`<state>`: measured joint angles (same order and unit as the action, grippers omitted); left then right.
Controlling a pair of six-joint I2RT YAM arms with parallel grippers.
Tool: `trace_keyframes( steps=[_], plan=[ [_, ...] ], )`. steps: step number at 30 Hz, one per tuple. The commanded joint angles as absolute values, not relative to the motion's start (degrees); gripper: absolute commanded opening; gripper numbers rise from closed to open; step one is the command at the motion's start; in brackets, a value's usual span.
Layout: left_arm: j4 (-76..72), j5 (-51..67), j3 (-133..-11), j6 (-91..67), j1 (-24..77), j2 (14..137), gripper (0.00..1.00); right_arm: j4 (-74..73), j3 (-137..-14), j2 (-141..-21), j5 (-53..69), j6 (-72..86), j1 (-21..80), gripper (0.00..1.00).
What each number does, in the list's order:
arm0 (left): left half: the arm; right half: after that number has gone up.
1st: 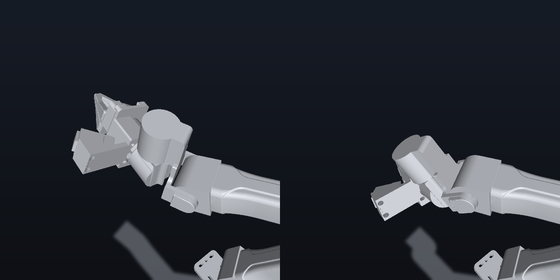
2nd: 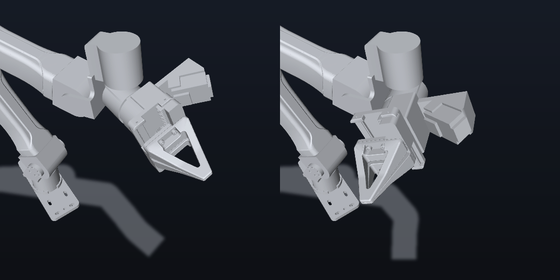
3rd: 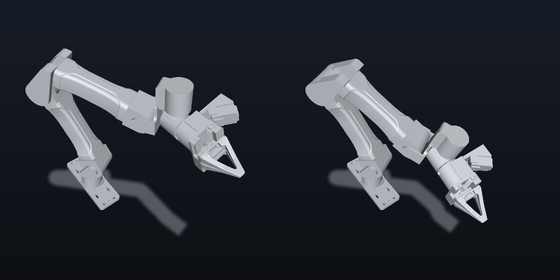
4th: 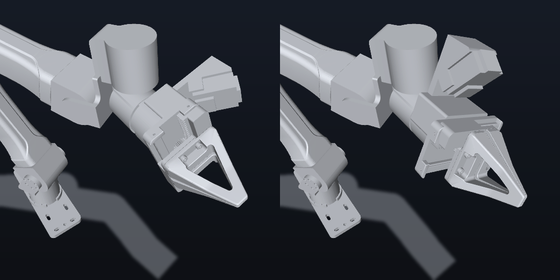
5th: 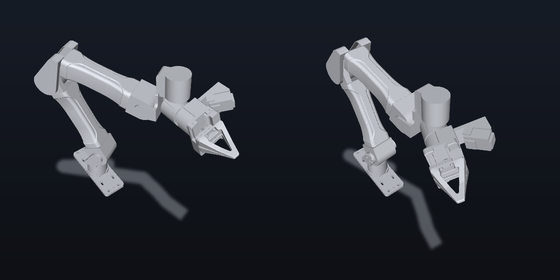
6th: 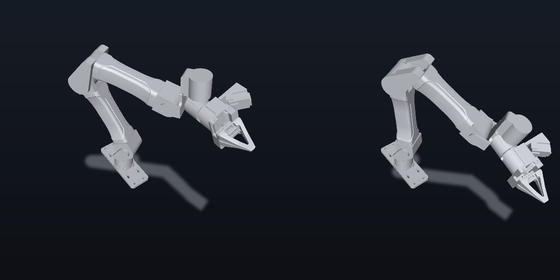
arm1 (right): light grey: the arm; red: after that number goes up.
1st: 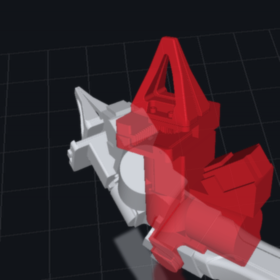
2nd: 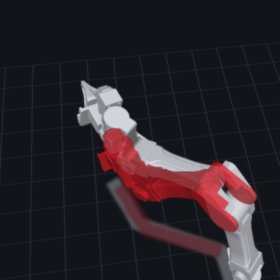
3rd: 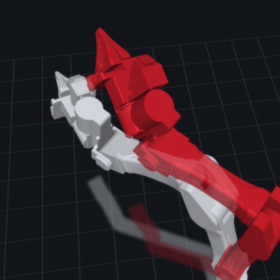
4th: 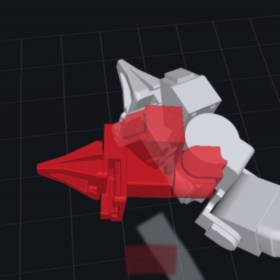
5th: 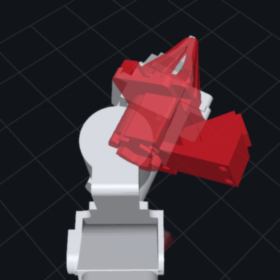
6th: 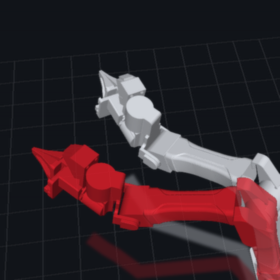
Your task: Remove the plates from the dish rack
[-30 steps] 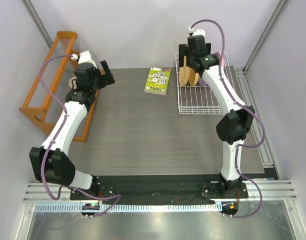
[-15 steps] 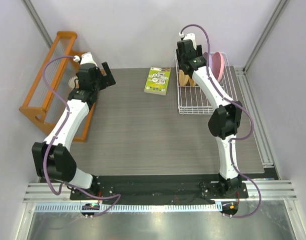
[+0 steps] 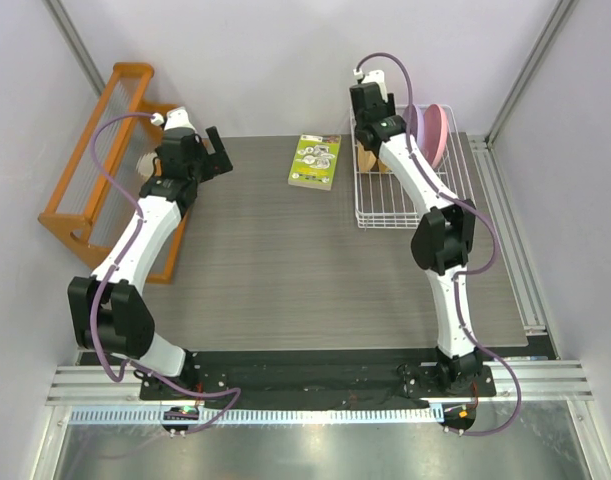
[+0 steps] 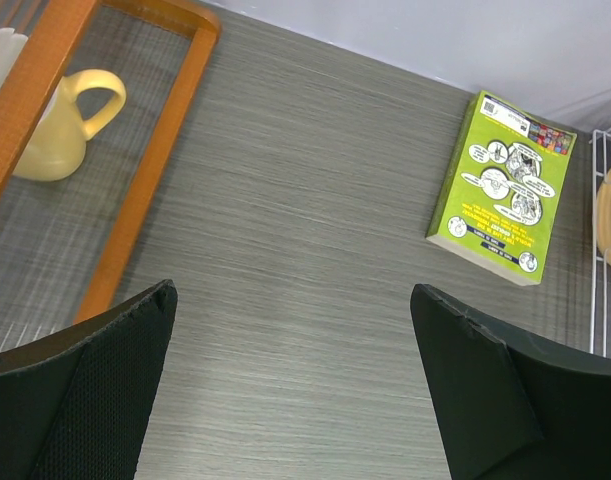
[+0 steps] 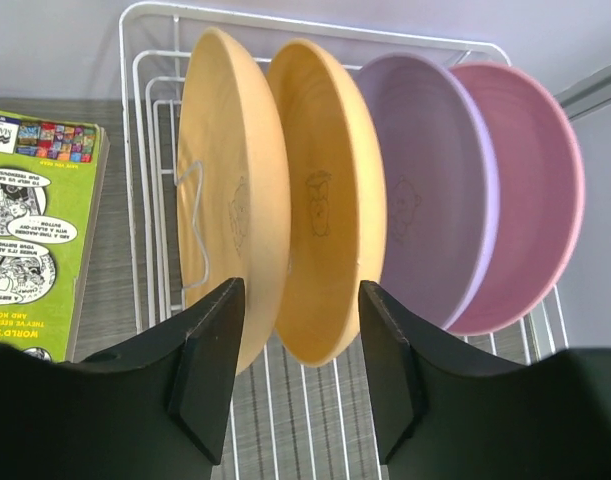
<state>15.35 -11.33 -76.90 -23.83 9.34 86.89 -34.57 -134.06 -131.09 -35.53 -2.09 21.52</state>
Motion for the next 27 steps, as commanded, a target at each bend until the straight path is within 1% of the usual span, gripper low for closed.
trace_keyframes(
  steps=[1, 2, 7, 11, 12, 13, 14, 15, 17, 19, 22, 25, 27],
  plan=[
    [15.0, -12.4, -78.1, -23.5, 9.1, 87.0, 1.00, -32.8, -136.8, -132.6, -36.2, -2.4, 21.9, 0.56],
    [14.9, -12.5, -78.0, -23.4, 9.2, 87.2, 1.00, -32.8, -137.2, -133.0, -36.2, -2.3, 21.9, 0.57],
    [15.0, -12.8, -78.0, -22.9, 9.2, 87.6, 1.00, -32.3, -139.1, -134.8, -36.7, -2.9, 22.1, 0.58],
    [15.2, -13.0, -78.1, -22.7, 9.1, 88.2, 0.99, -32.3, -140.4, -136.8, -37.4, -3.1, 22.1, 0.45],
    [15.3, -13.2, -78.1, -22.5, 9.2, 88.2, 0.99, -32.4, -140.4, -136.9, -37.3, -3.0, 22.1, 0.39],
    [15.2, -13.2, -78.0, -22.3, 9.2, 88.2, 1.00, -32.3, -140.4, -137.2, -37.3, -3.0, 22.1, 0.30],
    [15.3, -13.4, -78.1, -22.2, 9.1, 88.2, 0.99, -32.4, -140.4, -137.4, -37.5, -3.1, 22.1, 0.26],
    [15.2, -13.4, -78.1, -22.1, 9.1, 88.5, 0.99, -32.3, -140.4, -137.4, -37.5, -3.1, 22.2, 0.19],
    [15.4, -13.7, -78.2, -21.9, 9.1, 88.8, 0.99, -32.1, -140.5, -137.4, -38.1, -3.5, 22.6, 0.15],
    [15.3, -13.8, -78.3, -22.0, 9.2, 89.0, 0.99, -31.3, -140.6, -137.1, -40.3, -4.5, 23.4, 0.08],
    [15.4, -13.9, -78.5, -22.1, 9.2, 89.3, 0.99, -28.6, -140.6, -136.1, -45.2, -7.0, 25.0, 0.03],
    [15.6, -14.4, -78.5, -22.0, 9.1, 89.1, 0.99, -24.2, -140.6, -135.3, -50.4, -10.6, 26.8, 0.02],
    [15.7, -14.7, -78.3, -21.6, 9.2, 89.0, 0.99, -19.3, -140.6, -135.1, -56.2, -15.7, 27.8, 0.02]
  ],
)
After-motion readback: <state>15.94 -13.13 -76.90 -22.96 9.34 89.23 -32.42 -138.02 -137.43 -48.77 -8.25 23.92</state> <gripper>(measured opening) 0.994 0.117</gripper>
